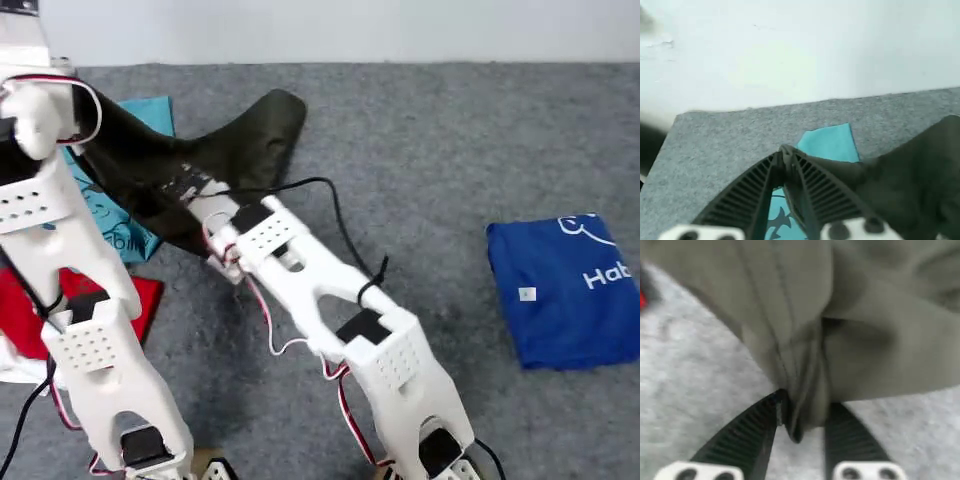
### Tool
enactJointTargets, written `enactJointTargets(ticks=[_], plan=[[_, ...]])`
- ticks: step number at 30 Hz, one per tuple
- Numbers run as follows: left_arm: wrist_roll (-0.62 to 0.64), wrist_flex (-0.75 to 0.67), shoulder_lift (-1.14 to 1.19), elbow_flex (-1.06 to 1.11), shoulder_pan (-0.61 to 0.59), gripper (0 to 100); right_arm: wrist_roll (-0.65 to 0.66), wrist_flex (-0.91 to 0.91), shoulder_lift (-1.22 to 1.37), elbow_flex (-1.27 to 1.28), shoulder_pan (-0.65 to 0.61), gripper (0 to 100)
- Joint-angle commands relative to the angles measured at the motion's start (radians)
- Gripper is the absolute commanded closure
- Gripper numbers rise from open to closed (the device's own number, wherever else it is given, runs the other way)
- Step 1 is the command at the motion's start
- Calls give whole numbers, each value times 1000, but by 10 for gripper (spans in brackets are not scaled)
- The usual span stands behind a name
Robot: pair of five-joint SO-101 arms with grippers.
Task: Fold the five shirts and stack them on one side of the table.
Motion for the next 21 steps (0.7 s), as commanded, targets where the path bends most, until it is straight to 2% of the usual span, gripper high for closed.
enactJointTargets(ticks=[1, 12, 21], plan=[[6, 21, -6, 7, 18, 988, 5, 50, -22, -44, 73, 979], [8, 21, -6, 7, 18, 988, 8, 375, -286, -204, 255, 988], [9, 21, -6, 8, 68, 988, 77, 441, -628, -219, 455, 988]])
